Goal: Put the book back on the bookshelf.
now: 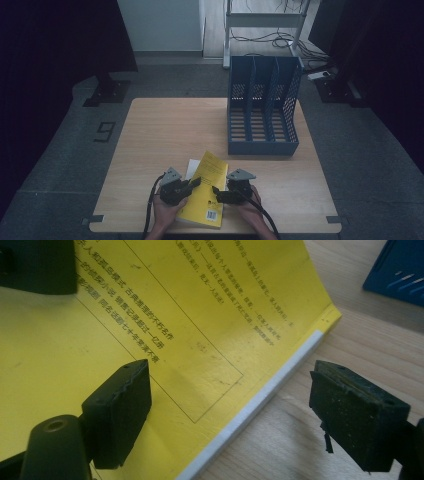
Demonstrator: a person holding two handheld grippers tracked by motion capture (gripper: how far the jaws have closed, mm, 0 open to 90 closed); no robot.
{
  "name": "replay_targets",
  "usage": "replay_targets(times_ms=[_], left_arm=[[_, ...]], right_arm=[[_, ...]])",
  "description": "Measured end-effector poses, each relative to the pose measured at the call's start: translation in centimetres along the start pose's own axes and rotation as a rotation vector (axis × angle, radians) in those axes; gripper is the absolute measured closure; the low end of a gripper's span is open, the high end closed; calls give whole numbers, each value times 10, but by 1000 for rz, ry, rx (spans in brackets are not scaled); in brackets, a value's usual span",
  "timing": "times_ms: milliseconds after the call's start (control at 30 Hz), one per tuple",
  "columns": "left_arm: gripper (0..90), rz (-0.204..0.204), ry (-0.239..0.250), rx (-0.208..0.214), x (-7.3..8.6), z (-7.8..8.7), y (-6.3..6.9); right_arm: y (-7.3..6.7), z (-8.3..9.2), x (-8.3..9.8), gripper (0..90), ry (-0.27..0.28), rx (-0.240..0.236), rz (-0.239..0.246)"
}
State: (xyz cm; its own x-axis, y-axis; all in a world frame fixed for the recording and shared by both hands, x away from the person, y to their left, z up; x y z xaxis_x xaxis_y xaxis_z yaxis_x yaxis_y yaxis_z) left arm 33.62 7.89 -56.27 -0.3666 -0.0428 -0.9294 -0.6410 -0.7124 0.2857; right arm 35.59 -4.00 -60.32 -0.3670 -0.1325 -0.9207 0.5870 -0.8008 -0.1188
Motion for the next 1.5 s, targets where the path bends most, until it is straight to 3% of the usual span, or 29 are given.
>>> replay_targets(times_ms=[233, 467, 733, 1500], left_arm=[[866, -3, 21, 6, -4, 3, 3], [866, 1, 40, 17, -8, 5, 6], [866, -12, 55, 36, -16, 10, 8], [867, -23, 97, 83, -36, 25, 16]], right_arm=[[3, 5, -3, 171, 3, -1, -9], [5, 12, -14, 181, 52, -6, -13], [15, 20, -24, 181, 85, -8, -58], [7, 22, -29, 171, 113, -71, -70]])
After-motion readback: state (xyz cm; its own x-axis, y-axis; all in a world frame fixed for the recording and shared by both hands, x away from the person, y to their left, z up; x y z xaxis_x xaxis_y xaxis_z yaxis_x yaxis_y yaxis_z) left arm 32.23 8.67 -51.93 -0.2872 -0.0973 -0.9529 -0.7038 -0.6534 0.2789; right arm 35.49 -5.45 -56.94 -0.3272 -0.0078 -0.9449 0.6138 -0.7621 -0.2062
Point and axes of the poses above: each handheld gripper's, and its own axes: z roughly backward along the jaws, x roughly out of its underside, y roughly to its right, the point moved 10 cm from there along -z, roughly forward along the jaws, and after that the axes turned 15 degrees about y, right-handed, at the moved point
